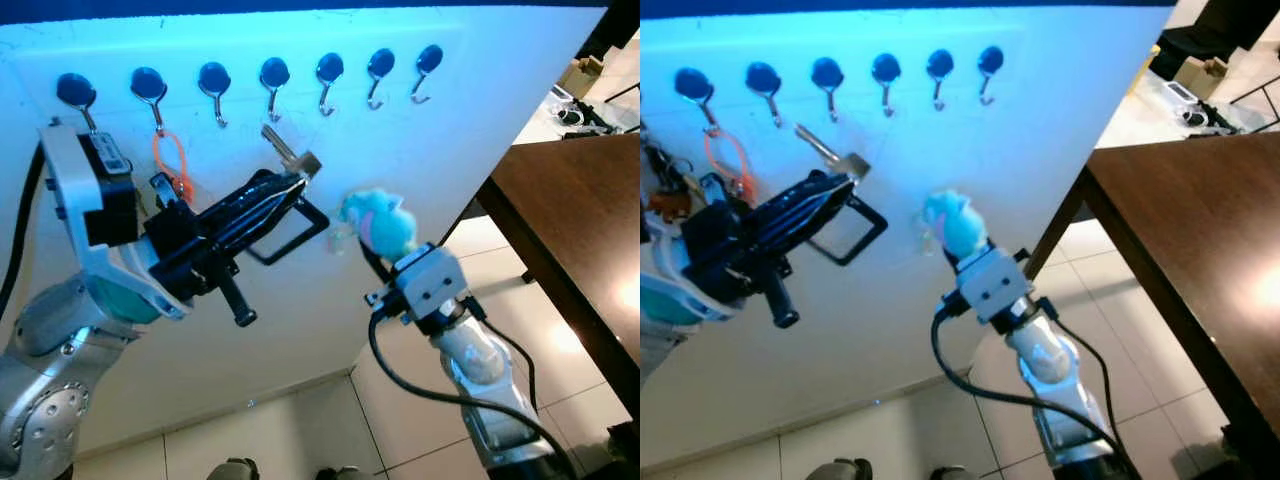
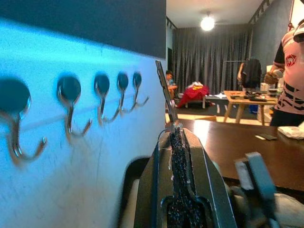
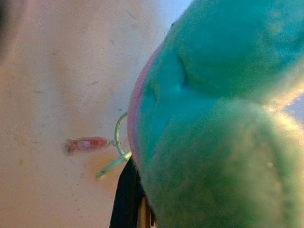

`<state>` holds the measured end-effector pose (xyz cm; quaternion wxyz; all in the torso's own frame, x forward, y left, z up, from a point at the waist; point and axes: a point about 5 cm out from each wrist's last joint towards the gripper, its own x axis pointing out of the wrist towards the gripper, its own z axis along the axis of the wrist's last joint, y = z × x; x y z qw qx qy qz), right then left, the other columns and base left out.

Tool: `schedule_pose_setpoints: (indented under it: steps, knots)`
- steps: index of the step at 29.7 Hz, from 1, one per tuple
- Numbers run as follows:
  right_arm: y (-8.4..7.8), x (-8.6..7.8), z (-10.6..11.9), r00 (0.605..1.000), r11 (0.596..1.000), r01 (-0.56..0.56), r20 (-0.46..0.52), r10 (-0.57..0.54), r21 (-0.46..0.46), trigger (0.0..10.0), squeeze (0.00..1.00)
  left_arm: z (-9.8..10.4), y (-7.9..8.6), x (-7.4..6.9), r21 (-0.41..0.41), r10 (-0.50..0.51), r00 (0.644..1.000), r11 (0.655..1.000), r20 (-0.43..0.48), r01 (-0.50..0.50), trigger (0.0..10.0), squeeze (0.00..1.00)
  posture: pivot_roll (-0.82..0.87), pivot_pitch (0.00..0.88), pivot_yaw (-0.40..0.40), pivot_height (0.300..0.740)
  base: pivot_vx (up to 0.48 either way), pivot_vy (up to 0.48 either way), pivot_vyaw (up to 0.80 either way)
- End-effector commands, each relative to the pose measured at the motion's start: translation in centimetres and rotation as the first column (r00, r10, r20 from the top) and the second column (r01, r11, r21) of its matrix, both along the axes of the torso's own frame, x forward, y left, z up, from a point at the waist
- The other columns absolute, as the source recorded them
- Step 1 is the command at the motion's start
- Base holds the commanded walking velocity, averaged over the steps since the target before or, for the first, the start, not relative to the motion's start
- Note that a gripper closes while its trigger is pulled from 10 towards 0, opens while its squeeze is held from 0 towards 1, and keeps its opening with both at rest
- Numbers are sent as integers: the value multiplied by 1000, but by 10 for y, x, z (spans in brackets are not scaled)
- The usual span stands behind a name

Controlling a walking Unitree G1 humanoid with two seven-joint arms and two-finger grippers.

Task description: Hang keys on a hook

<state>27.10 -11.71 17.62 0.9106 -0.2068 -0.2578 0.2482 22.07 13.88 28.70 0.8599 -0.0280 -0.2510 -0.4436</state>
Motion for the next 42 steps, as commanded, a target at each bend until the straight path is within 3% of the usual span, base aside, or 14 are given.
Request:
schedule_pose_setpoints:
  steps: [1,5,7,9,11,15,18,30,31,32,35,39,42]
  knots:
    - [0,-4,3,999,1000,-10,37,11,-15,10000,0,5,-1,-5,3,-20,1000,1000,17,20,10000,0,54,54,29,740,0,0,0]
    - [-3,-2,22,984,998,57,168,-55,-2,10000,0,11,-1,0,-6,34,999,999,29,-34,10000,0,58,58,29,740,0,0,0]
    - [-3,-2,22,984,998,57,168,-55,-2,10000,0,11,-1,0,-6,34,999,999,29,-34,10000,0,58,58,29,740,0,0,0]
    - [-3,-1,37,966,996,82,245,-84,18,10000,0,13,-3,12,-12,138,990,990,17,-138,10000,0,66,57,33,740,0,0,0]
    - [-3,-1,37,966,996,82,245,-84,18,10000,0,13,-3,12,-12,138,990,990,17,-138,10000,0,66,57,33,740,0,0,0]
    - [-2,-10,34,971,998,56,236,-49,-21,10000,0,21,5,28,-91,275,961,957,-17,-276,10000,0,60,56,40,740,0,0,0]
    - [-3,-12,29,975,998,59,218,-52,-28,10000,0,22,9,31,-107,299,954,948,-27,-300,10000,0,55,58,44,740,0,0,0]
    - [-2,-11,23,977,996,82,201,-76,-23,10000,0,21,13,31,-122,317,947,939,-43,-320,10000,0,55,59,44,740,0,0,0]
    - [-2,-11,22,978,996,83,196,-77,-24,10000,0,21,14,19,-147,202,978,967,-47,-207,10000,0,57,61,44,740,0,0,0]
    - [-2,-11,22,978,996,83,196,-77,-24,10000,0,21,14,19,-147,202,978,967,-47,-207,10000,0,57,61,44,740,0,0,0]
    - [-1,-11,21,978,996,83,192,-77,-23,10000,0,18,13,-1,-125,34,999,991,-30,-38,10000,0,59,64,39,740,0,0,0]
    - [0,-10,20,979,997,79,188,-73,-24,10000,0,12,13,-8,-70,20,999,997,-35,-22,10000,0,66,69,29,740,0,0,0]
    - [2,-8,20,981,997,67,182,-61,-24,10000,0,10,19,-5,-68,90,995,993,-37,-92,10000,0,71,71,26,740,0,0,0]
